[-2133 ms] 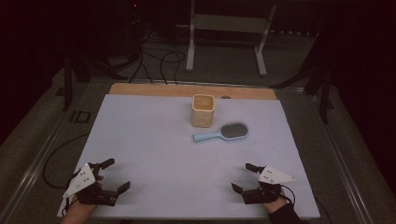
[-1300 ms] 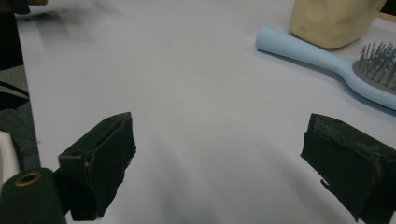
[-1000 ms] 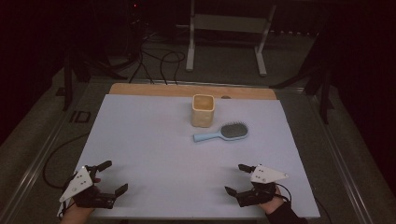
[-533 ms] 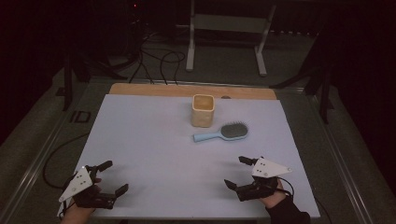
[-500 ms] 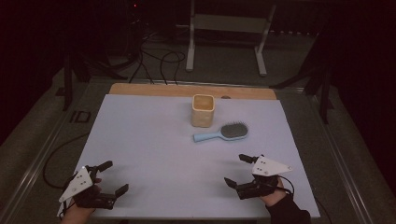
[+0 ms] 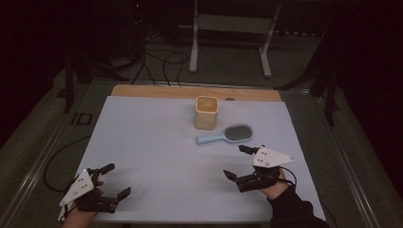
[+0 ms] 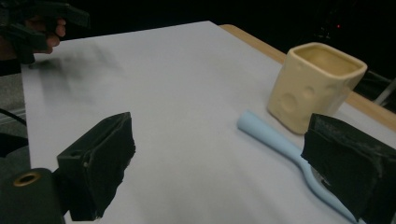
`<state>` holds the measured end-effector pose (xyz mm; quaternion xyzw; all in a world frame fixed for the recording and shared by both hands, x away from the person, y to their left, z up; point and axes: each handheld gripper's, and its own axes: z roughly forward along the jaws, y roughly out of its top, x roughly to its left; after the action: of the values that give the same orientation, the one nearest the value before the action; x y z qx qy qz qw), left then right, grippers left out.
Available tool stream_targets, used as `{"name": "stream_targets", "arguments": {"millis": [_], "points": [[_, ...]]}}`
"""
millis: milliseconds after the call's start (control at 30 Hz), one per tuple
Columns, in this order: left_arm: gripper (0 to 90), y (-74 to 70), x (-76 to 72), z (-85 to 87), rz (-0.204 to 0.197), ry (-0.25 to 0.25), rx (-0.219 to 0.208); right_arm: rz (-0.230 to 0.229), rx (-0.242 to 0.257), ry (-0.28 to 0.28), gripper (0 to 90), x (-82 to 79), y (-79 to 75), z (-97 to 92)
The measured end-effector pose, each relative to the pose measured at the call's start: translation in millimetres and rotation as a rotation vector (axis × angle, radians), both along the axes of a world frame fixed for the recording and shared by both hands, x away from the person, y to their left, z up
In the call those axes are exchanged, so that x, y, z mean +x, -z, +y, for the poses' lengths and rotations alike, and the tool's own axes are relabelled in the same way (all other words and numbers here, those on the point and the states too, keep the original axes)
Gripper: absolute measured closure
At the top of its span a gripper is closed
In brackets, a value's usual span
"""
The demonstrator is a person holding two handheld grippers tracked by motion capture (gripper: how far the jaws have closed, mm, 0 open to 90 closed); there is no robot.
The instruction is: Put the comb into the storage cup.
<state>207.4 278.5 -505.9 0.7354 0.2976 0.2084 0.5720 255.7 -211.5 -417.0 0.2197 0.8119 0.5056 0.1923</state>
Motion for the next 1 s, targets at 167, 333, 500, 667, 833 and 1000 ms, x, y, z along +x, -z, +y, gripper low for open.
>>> {"name": "stream_targets", "arguments": {"millis": [167,333,500,667,833,1000], "points": [[0.0,-0.2,-0.4,-0.3,-0.001,0.001,0.001,-0.012,-0.005,-0.003,8.6,9.5,-6.5,9.6],[0.0,0.4,-0.2,-0.4,0.001,0.002,0.007,-0.017,-0.005,-0.015,8.6,20.1,-11.1,18.6],[0.0,0.2,-0.4,-0.9,0.0,0.007,0.007,-0.001,-0.003,-0.025,8.6,31.3,-12.3,26.9],[0.0,-0.2,-0.7,-0.7,-0.003,0.006,0.006,0.008,-0.003,-0.026,8.6,41.9,-11.6,35.7],[0.0,-0.1,-0.8,-1.2,-0.002,0.006,0.007,0.026,0.002,-0.029,8.7,54.4,-8.8,43.8],[0.0,-0.1,-0.7,-1.2,-0.002,0.006,0.005,0.045,-0.007,-0.041,8.8,65.9,-4.6,52.3]]}}
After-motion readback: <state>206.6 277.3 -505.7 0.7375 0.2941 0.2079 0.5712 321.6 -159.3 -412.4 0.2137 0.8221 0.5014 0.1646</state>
